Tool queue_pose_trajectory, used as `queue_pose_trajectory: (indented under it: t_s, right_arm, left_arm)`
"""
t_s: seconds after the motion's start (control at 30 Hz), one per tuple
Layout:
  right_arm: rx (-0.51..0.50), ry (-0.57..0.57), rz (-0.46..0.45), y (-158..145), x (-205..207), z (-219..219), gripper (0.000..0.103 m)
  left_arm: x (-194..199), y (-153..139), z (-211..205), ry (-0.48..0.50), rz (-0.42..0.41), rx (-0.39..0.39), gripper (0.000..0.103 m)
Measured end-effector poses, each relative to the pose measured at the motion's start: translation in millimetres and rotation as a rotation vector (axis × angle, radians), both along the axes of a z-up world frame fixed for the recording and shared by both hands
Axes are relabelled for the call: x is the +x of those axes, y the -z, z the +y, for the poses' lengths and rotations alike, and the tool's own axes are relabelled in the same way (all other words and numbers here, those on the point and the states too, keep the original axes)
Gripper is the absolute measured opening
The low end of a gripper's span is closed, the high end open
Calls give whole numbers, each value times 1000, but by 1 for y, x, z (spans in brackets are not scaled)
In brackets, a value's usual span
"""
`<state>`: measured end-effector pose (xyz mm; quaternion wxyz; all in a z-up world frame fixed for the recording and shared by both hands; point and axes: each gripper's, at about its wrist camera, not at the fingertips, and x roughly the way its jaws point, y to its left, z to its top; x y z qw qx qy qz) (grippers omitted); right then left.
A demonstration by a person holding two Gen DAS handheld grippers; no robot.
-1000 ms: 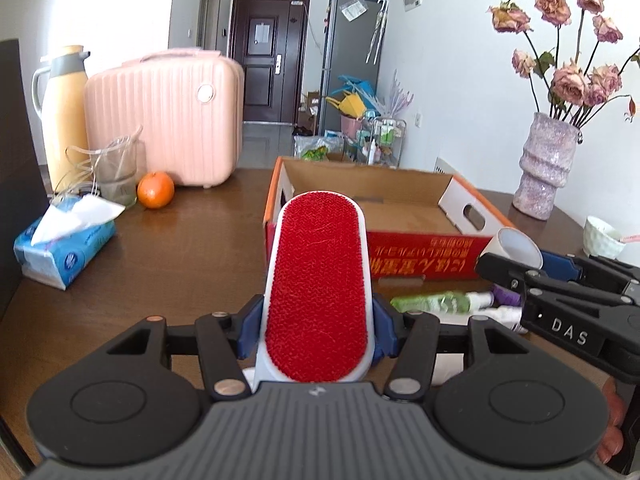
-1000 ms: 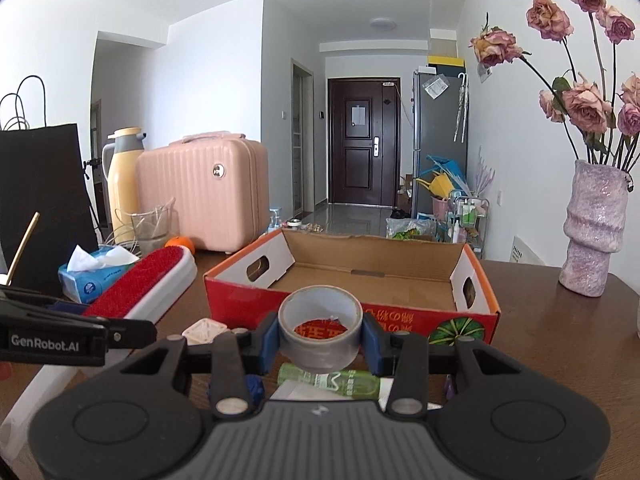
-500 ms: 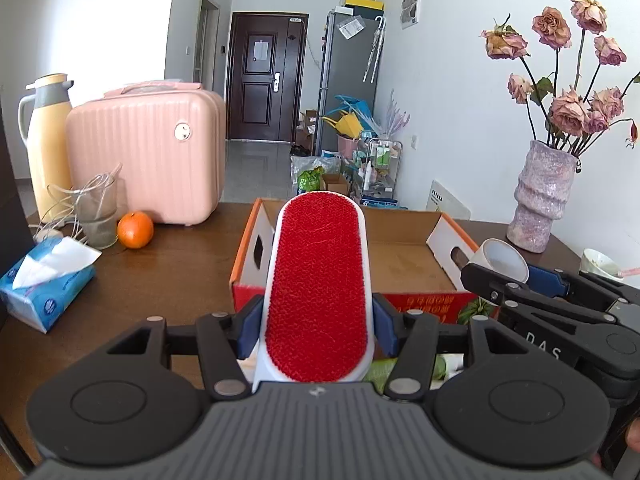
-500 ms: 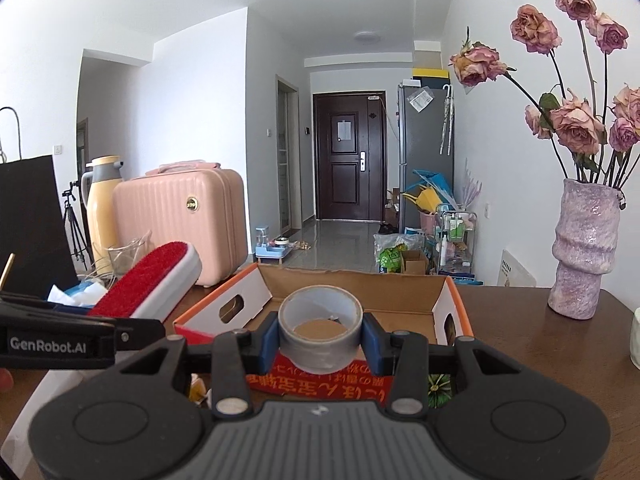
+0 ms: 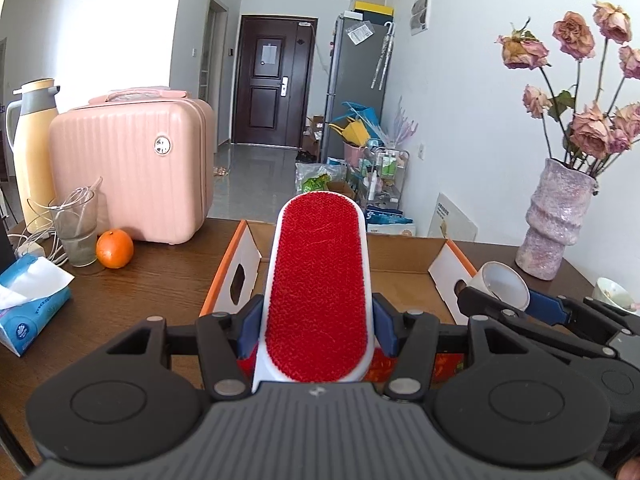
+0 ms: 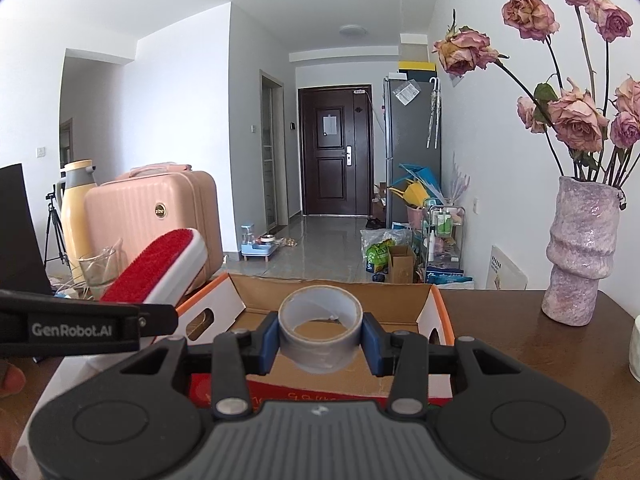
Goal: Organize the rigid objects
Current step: 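Carry the lint roller and clear cup over the red cardboard box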
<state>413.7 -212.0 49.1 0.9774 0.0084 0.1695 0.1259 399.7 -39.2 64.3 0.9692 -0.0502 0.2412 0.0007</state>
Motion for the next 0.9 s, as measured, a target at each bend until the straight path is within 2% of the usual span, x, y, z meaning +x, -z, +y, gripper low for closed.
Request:
queue_pose_trajectory:
  t_s: [0.9]
  right_arm:
    - [-10, 42, 88, 23, 91, 10, 42]
  left_arm:
    - [103, 30, 6, -73, 109, 5, 57]
